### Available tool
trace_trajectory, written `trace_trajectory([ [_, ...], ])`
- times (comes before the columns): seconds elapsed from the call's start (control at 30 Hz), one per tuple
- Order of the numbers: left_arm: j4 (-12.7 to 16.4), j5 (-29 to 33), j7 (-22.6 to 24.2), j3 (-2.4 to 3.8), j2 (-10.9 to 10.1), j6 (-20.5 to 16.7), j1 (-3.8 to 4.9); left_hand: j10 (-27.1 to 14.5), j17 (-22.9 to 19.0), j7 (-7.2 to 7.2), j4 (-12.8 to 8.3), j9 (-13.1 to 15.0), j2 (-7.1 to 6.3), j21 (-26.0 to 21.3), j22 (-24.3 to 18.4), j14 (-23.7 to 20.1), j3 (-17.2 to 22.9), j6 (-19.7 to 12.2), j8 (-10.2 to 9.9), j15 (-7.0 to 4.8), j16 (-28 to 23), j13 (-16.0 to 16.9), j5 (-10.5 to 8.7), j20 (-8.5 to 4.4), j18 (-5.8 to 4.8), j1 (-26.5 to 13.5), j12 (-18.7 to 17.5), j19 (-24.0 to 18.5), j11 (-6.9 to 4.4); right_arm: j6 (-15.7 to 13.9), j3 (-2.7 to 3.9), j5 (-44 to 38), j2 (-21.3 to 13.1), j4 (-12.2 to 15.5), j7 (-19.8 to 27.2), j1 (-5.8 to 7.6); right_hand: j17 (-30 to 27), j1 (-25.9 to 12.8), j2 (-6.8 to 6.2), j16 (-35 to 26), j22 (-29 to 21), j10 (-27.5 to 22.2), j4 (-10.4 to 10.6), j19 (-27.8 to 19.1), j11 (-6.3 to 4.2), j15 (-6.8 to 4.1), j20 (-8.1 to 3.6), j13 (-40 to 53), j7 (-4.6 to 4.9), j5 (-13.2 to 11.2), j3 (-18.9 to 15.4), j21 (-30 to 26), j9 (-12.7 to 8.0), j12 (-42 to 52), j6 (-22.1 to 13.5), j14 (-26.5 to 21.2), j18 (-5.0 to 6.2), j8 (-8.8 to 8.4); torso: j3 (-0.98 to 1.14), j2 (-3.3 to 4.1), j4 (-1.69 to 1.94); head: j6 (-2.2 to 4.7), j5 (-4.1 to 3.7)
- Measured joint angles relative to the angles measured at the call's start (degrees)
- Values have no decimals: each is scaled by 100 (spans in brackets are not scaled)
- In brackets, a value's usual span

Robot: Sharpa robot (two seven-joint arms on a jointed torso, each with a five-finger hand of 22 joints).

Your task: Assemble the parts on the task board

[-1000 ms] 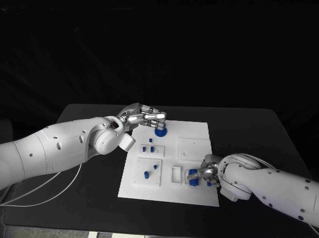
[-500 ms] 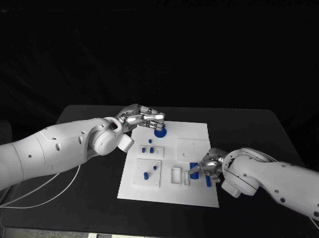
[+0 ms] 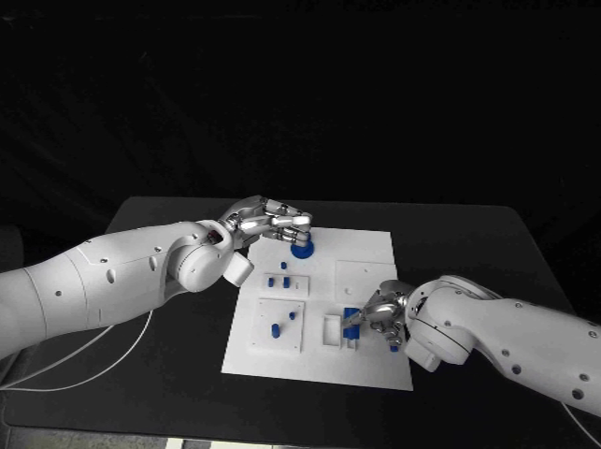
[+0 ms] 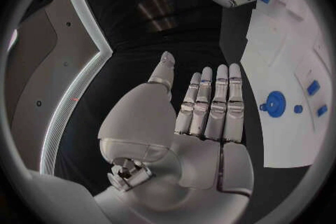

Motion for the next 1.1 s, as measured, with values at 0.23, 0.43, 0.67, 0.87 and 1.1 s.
trace_trajectory([
  [0.23, -1, -1, -13, 0, 11, 6, 0, 0, 0, 0, 0, 0, 0, 0, 0, 0, 0, 0, 0, 0, 0, 0, 0, 0, 0, 0, 0, 0, 0, 260, -65, 16, 143, -123, -3, 8, 72, -61, 90, 0, 0, 1, 96, 0, 1, 0, 0, 0, 0, -22, -267, 0, 1, -5, 0, 0, 0, 1, -1, 1, 6, -8, 12],
  [0.43, -1, -1, -22, -1, 14, 12, 0, 0, 0, 0, 0, 0, 0, 0, 0, 0, 0, 0, 0, 0, 0, 0, 0, 0, 0, 0, 0, 0, 0, 410, -97, -29, 252, -236, -6, 9, 92, -61, 90, 3, -1, 1, 143, 0, 1, 1, 0, -1, 0, -22, -314, 21, 0, -5, 0, 0, 0, 1, 1, 1, 3, -12, 27],
  [0.67, -2, -2, -31, -1, 17, 19, 0, 0, 0, 0, 0, 0, 0, 0, 0, 0, 0, 0, 0, 0, 0, 0, 0, 0, 0, 0, 0, 0, 0, 484, -114, -108, 424, -394, -7, 11, 110, -62, 90, 22, -1, 22, 206, 0, -18, 1, 0, -1, -27, -22, -409, 21, 3, -5, 27, -1, 0, 1, 2, 2, 5, -13, 38],
  [0.87, -2, -3, -36, -1, 19, 25, 0, 0, 0, 0, 17, 0, 0, 0, 0, 0, -17, 0, 0, 0, 0, 0, 0, 0, 0, 0, 0, 0, 0, 497, -125, -155, 518, -498, -7, 14, 115, -62, 90, 22, -2, 31, 231, 0, -9, 1, 0, -7, -28, -22, -432, 21, 5, -5, 29, -1, 0, 2, 2, 3, 5, -18, 52],
  [1.1, -4, -4, -43, -1, 25, 32, 0, 0, 0, 0, 16, 0, 0, 0, 0, 0, -17, 0, 0, 0, 0, 0, 0, 0, 0, 0, 0, 0, 0, 523, -136, -190, 604, -604, -2, 18, 115, -62, 89, 22, -2, 31, 368, 0, -8, 2, 0, -45, -29, -101, -474, 21, 5, -29, 29, -2, 0, 2, 2, 3, 2, -20, 65],
])
